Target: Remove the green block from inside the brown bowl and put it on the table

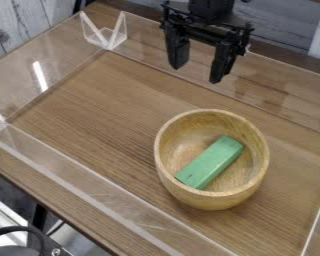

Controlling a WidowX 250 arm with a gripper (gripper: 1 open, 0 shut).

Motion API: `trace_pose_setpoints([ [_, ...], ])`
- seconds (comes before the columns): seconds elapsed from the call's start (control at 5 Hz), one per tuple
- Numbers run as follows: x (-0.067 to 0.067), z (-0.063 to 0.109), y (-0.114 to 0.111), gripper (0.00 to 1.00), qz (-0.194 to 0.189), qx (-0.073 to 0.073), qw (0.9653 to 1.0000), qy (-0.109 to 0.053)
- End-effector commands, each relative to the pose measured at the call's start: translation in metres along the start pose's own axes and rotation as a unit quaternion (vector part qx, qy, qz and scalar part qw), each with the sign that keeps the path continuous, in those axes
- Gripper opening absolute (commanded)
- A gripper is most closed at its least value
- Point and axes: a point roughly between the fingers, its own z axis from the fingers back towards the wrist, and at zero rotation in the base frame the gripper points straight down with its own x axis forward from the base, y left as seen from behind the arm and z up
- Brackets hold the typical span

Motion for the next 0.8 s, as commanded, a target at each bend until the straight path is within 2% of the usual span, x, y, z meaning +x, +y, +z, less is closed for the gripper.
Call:
trace_pose_setpoints([
  [0.0,-0.006,-0.009,-0.004,1.0,-0.004,-0.002,0.9999,0.012],
  [0.2,-0.021,-0.019,-0.017,1.0,-0.019,-0.008,0.9995,0.023],
  [0.6,-0.033,-0.047,-0.038,1.0,-0.047,-0.013,0.9986,0.019],
])
